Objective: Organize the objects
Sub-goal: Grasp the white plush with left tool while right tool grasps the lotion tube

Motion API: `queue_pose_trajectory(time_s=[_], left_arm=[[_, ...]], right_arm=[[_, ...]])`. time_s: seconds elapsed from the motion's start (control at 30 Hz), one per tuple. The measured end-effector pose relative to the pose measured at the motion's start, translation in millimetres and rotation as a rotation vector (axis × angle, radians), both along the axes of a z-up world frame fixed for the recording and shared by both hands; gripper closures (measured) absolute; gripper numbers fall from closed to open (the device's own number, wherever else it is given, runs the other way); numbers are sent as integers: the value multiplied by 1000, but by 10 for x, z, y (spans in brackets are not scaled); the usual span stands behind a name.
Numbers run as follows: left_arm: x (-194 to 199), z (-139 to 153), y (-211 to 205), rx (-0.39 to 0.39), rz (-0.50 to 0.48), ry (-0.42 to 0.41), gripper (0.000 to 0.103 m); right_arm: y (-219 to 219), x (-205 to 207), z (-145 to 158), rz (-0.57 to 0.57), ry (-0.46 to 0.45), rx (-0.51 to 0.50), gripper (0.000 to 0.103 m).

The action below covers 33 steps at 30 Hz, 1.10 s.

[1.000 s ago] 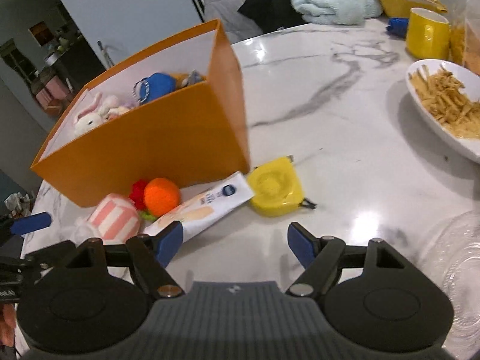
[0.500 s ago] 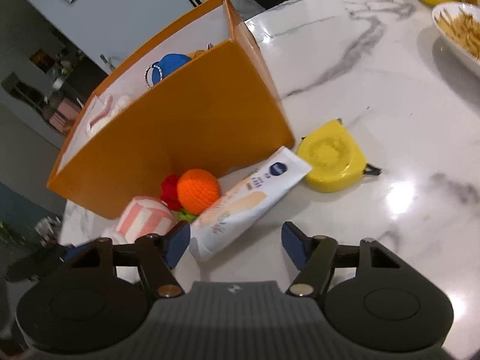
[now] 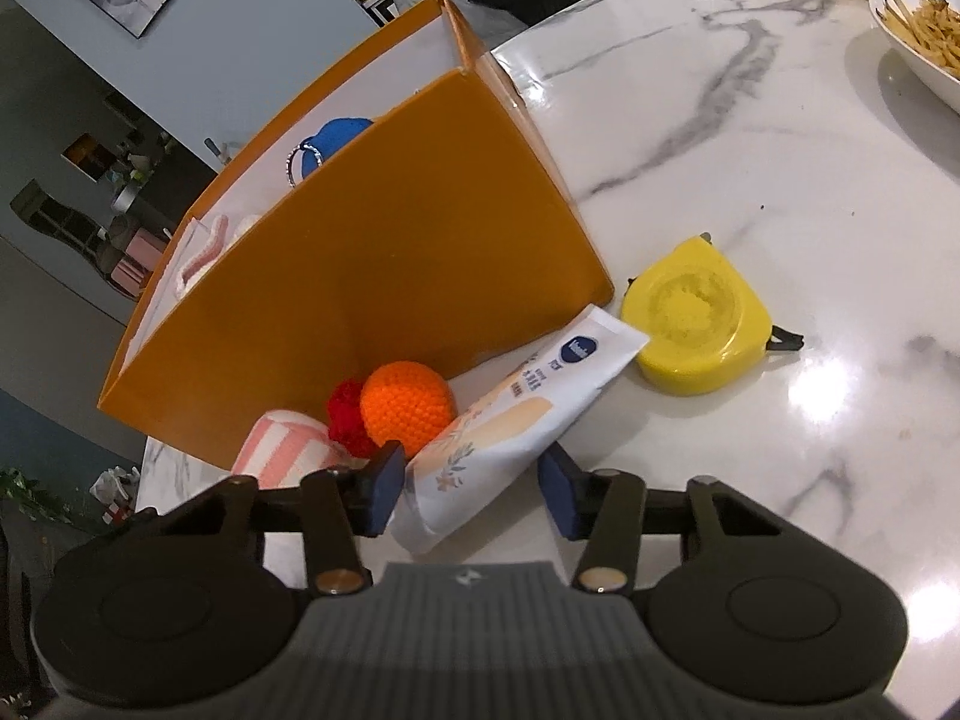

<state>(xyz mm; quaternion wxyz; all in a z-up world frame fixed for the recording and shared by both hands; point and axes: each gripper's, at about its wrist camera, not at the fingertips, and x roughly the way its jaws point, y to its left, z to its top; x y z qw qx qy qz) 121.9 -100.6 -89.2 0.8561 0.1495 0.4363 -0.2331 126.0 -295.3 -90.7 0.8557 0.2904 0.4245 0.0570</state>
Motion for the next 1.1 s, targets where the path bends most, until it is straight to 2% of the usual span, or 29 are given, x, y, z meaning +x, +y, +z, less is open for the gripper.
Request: queue_pose_trajectory(time_s=[0.17,0.23,0.4,0.77,0.8,0.93,1.1], left_arm=[[-31,-42,61,-37,11,-18,1],[-28,-65,62,-20,14,-13,3],[-19,-11,90,-14,27,-32,12],[29,98,205,-92,30,-5,18],[36,105,192,-94,28,-3,18],[4,133,203,-98,20,-2,18],[-63,172,233,-98,12,-9,18]], right_arm=[[3,16,15,20,-2,-13,53],[17,20,29,30,-2,-23,53],[47,18,61,42,0,-49,52],[42,12,61,59,-3,-91,52],[38,11,59,60,-3,-93,53],[5,35,134,67,-24,-94,70],[-77,-59,185,77,-37,-113,75]])
